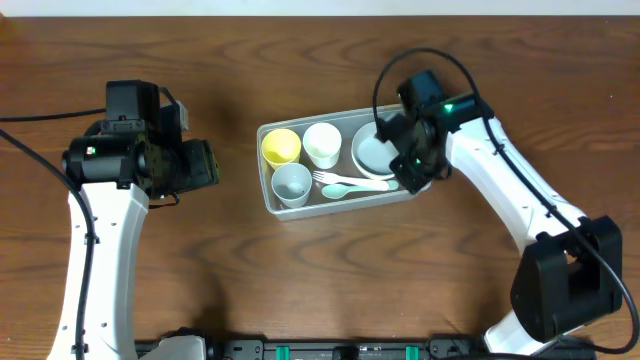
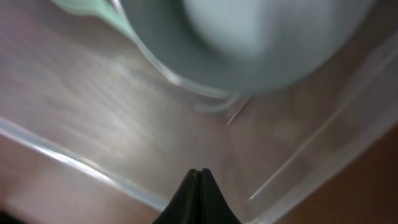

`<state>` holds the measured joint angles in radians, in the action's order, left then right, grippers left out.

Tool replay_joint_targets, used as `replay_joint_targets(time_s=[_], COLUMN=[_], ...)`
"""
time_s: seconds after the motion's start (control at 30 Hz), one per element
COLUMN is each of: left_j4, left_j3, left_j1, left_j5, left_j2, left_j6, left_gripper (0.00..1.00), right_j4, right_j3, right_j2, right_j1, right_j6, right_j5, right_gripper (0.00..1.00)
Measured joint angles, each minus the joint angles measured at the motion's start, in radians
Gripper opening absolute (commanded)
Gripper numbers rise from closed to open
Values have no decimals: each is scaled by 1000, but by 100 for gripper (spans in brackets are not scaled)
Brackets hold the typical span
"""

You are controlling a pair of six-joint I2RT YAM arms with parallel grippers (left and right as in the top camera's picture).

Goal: Pack container
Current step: 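Carry the white fork into the container beside the spoon and release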

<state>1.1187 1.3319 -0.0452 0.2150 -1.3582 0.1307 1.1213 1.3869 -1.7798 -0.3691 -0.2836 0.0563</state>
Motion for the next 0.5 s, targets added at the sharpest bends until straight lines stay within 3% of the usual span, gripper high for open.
replay_joint_targets(time_s=[0.5], left_j4=[0], left_j3=[0], left_j1=[0], left_j5=[0], left_j2=[0], left_j6=[0], left_gripper=[64], right_j4=[35], right_j3=[-40], right_j2=[0], right_j1=[0], right_j6=[58], right_j5=[0], right_gripper=[1])
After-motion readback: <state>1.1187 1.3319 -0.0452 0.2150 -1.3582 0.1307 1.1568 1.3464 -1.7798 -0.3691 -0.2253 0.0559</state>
